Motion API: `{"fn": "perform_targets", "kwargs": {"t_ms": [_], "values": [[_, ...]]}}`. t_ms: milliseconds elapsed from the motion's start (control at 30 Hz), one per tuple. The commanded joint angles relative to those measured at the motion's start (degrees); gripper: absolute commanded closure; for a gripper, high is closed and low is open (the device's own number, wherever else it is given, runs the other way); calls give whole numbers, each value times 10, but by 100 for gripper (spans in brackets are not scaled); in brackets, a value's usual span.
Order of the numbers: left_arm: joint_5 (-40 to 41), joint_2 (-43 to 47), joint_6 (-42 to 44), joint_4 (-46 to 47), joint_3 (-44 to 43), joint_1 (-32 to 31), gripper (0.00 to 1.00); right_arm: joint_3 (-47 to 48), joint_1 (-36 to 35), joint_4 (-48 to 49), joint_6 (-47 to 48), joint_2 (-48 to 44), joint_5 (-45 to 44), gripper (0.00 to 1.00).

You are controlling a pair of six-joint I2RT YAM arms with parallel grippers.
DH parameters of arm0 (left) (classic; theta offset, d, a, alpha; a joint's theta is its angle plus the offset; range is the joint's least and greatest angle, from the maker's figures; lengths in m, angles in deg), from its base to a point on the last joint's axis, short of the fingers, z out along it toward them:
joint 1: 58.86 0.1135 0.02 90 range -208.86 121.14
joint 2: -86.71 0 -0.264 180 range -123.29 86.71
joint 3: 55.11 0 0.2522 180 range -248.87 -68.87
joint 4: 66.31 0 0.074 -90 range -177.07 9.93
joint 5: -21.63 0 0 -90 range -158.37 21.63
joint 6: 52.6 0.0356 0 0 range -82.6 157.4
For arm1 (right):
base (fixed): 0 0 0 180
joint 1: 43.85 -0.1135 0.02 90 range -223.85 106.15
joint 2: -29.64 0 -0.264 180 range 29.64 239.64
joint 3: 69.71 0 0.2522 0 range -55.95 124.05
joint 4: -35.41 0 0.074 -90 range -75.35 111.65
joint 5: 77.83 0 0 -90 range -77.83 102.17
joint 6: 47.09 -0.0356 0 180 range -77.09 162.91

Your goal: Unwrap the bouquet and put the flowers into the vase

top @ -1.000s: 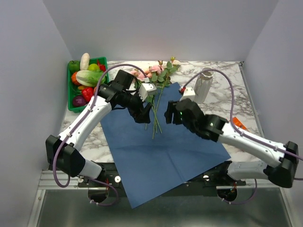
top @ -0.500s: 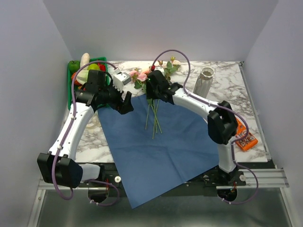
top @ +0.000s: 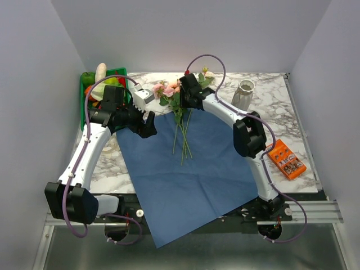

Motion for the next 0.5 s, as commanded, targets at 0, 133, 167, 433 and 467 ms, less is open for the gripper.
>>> {"fn": "perform_targets", "kwargs": {"t_ms": [0,133,167,433,467], "values": [[4,21,4,10,13,4,10,41,-8,-27,4,32,32,49],[4,24,2,12,19,5,10,37,-8,-18,-7,37,48,48],[5,25,4,13,22,5,10,39,-8,-18,-8,40,50,48],[9,33,5,19,34,5,10,80,-8,-34,-13,79,51,54],[9,34,4,18,34,5,10,87,-8,-35,-14,87,51,56]]}}
